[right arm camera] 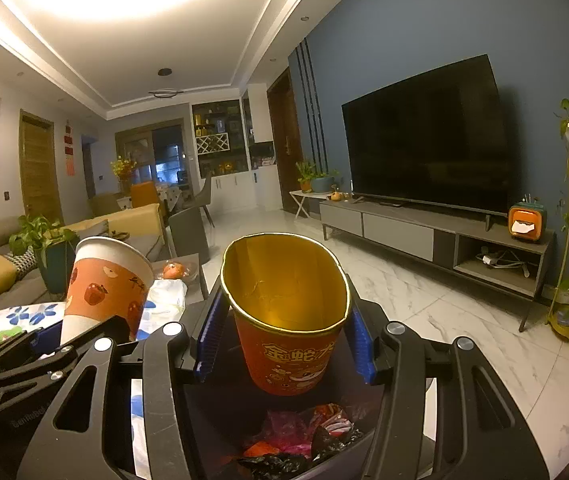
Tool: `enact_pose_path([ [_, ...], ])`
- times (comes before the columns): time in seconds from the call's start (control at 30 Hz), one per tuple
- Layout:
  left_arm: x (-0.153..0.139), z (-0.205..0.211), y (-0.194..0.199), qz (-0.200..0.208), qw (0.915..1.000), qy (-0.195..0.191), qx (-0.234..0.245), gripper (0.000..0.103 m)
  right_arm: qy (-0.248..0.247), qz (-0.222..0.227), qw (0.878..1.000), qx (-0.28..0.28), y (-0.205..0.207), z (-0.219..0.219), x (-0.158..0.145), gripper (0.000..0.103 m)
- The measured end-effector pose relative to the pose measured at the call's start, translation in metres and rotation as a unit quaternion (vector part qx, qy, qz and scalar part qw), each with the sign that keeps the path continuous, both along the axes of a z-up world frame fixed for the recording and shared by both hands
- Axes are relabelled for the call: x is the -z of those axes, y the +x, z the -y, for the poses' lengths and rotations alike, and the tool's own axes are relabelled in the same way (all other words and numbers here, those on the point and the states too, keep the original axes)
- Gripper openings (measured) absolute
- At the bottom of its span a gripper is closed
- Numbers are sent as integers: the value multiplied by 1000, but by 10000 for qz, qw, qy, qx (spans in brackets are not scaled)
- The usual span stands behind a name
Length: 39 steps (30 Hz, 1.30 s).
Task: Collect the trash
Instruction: 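Carry the paper cup and red tin can over the grey bin, then open both tools to drop the cup and can into the bin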
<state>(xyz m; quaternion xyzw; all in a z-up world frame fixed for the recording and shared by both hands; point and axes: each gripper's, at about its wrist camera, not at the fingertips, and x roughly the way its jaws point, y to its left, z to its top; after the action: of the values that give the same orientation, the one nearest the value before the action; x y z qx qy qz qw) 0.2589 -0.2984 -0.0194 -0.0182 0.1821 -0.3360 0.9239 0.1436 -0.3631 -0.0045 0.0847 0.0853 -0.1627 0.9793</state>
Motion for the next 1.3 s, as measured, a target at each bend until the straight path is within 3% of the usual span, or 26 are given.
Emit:
enact_pose_path([
  [0.47,15,17,15,-145,9997,129,159,61,98,-21,9999,41,8,-3,-1,56],
  [0.6,18,21,16,-116,9995,128,260,63,196,-37,9998,12,12,0,-2,64],
  [0.73,24,17,17,-117,9998,174,77,75,356,-29,9994,22,13,4,-3,69],
  [1.3,18,-50,2,-116,9945,-10,-1044,89,161,59,9998,48,-1,-14,-10,69],
])
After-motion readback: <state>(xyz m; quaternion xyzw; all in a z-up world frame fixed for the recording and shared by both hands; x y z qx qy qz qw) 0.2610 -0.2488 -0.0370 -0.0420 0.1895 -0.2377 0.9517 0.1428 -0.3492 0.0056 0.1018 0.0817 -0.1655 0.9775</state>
